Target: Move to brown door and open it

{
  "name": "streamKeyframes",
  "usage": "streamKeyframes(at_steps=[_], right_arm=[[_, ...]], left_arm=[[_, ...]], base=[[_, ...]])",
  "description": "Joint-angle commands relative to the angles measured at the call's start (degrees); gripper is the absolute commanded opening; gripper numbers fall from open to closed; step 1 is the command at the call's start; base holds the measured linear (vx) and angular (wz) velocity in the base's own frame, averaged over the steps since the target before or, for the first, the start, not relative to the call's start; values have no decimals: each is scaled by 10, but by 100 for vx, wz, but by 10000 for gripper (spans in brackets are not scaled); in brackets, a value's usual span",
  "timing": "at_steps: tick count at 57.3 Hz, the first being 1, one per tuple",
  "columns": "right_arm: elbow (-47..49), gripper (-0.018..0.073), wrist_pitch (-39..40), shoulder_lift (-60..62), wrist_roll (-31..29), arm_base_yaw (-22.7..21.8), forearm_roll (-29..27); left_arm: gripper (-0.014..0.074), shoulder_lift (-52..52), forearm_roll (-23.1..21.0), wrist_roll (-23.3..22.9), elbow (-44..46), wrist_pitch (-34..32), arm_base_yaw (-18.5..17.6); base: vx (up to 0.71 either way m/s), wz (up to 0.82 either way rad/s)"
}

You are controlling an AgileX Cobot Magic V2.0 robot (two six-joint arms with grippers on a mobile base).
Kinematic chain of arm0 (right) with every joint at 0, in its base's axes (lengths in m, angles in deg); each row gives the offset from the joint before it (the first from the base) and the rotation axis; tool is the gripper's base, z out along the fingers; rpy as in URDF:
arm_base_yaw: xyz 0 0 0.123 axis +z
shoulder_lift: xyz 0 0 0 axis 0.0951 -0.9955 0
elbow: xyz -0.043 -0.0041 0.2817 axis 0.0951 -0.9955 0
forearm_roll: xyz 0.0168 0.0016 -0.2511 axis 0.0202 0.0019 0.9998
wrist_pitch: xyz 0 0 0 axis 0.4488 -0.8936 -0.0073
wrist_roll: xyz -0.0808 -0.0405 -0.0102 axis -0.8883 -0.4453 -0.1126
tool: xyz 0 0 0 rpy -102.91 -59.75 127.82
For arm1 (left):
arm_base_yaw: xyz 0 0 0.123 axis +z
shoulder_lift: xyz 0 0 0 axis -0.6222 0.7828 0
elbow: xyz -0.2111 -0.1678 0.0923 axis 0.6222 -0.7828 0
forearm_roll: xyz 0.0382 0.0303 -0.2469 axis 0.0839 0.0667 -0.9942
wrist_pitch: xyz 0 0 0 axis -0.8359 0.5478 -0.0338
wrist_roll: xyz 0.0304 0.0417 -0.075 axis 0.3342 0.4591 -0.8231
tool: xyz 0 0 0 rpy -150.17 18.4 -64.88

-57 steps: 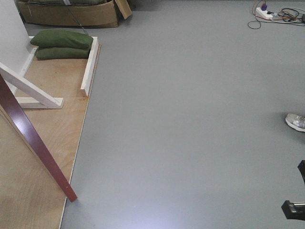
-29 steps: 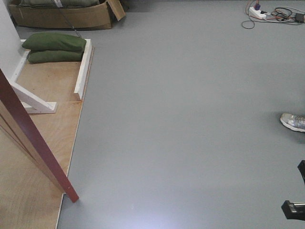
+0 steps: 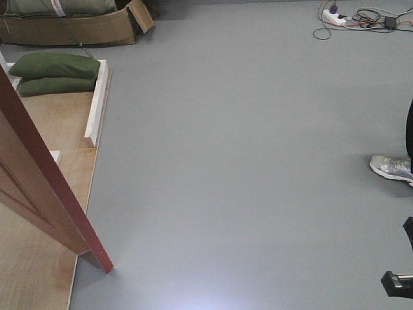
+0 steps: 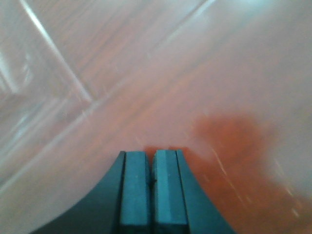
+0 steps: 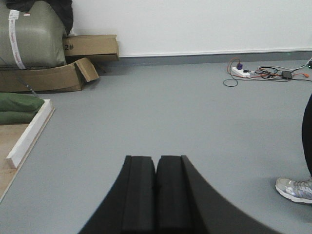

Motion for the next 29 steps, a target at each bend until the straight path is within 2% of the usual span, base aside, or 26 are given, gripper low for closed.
streamKeyframes(at_steps=[1,29], right_arm=[[-3,0,47,6,-3,-1,0],[-3,0,47,6,-3,-1,0]], left_arm=[[-3,-26,-28,-1,19,5,-6],[-3,-26,-28,-1,19,5,-6]], base=[[14,-10],[17,-5]])
